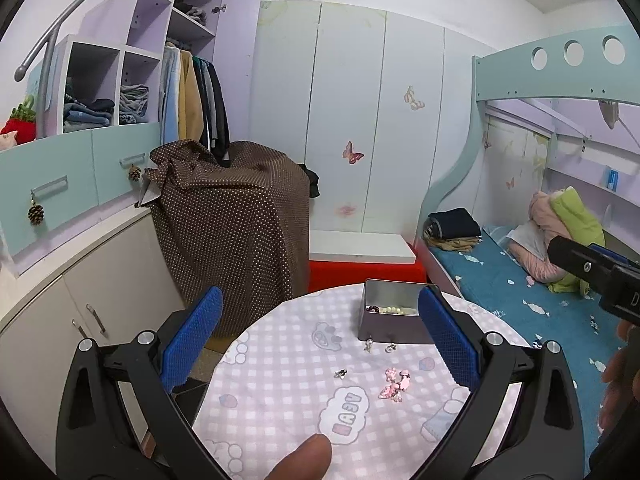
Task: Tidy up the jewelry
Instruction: 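Lift both open tools away from the grey tin, then grasp a small silver charm with the left tool while the right tool grasps a pink charm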
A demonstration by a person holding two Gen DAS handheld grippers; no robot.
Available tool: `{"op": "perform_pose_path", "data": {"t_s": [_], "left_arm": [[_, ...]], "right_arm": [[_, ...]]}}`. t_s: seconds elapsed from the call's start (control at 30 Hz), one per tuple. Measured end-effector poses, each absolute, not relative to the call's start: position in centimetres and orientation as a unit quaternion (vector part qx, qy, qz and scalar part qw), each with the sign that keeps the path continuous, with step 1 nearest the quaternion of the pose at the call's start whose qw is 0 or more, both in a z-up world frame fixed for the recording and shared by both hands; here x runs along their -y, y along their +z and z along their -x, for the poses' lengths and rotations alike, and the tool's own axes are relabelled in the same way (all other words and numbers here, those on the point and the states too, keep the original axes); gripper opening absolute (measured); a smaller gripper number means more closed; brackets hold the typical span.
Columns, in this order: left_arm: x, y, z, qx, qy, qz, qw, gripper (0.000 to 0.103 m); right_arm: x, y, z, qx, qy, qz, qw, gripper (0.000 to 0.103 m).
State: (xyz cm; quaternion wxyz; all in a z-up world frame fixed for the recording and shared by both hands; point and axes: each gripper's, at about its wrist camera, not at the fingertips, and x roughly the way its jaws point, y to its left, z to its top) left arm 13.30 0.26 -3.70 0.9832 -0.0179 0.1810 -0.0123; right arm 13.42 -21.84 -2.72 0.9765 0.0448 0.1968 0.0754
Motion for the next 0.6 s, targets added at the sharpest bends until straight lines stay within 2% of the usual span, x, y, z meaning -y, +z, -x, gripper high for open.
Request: {"op": "perform_pose_path", "data": {"t_s": [0.27, 0.6], "left_arm": [[-1.1, -5.4, -13.7, -0.197, -0.004, 0.011, 0.980, 0.098], [-1.3, -12.0, -18.1, -0.284, -0.010, 0.002, 0.959, 0.098]], "right_arm": [[22.1, -4.0, -13.3, -0.207, 0.060, -0.035, 0.976, 0.095], [22.0, -8.3, -15.4, -0.277, 0.059, -0.032, 0.959, 0.095]]}}
